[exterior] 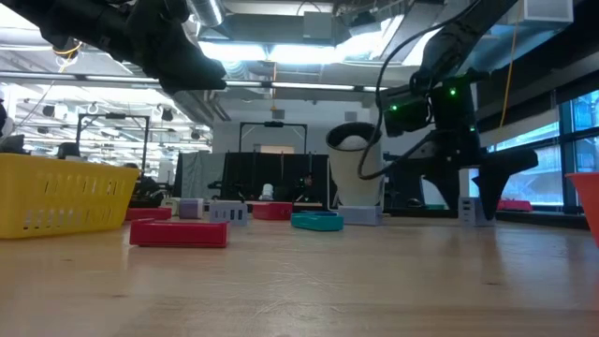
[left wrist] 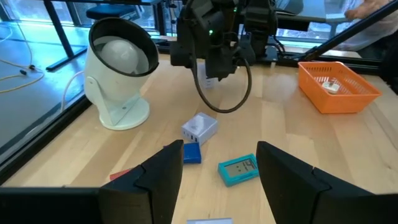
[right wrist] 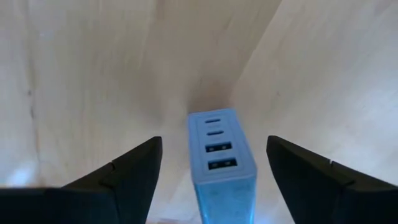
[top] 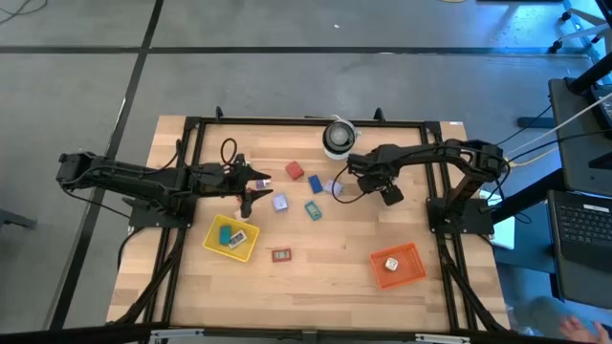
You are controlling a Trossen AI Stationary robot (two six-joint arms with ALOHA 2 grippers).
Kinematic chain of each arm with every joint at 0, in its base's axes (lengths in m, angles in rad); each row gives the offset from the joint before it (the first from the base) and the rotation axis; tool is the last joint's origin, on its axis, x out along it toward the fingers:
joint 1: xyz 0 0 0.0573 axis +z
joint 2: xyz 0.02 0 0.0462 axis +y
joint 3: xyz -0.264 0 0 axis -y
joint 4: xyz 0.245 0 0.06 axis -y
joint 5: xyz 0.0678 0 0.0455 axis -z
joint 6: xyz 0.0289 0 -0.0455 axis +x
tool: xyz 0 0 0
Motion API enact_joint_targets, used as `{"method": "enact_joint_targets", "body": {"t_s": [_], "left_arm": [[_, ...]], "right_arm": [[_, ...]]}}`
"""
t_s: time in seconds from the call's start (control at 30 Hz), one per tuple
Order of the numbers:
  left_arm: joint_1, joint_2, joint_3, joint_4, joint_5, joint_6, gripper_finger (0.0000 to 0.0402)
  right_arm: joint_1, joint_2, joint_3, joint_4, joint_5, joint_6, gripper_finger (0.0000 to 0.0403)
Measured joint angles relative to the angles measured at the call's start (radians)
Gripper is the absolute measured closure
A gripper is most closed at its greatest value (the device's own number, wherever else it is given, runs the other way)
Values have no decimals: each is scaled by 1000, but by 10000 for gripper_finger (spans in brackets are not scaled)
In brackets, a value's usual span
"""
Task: Pick & Place Office items
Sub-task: Put the right violet charger adapter into the orange bin
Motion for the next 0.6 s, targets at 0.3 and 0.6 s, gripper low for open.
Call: {"method": "enact_joint_targets", "body": {"t_s": [0.3, 0.6], "left_arm": [[0, 0, 0, 0, 0, 0, 203], [0, 0, 0, 0, 0, 2, 203]], "right_arm": [[-26, 0, 0, -26, -23, 25, 215], [-30, 0, 2, -48, -46, 99, 285]]}}
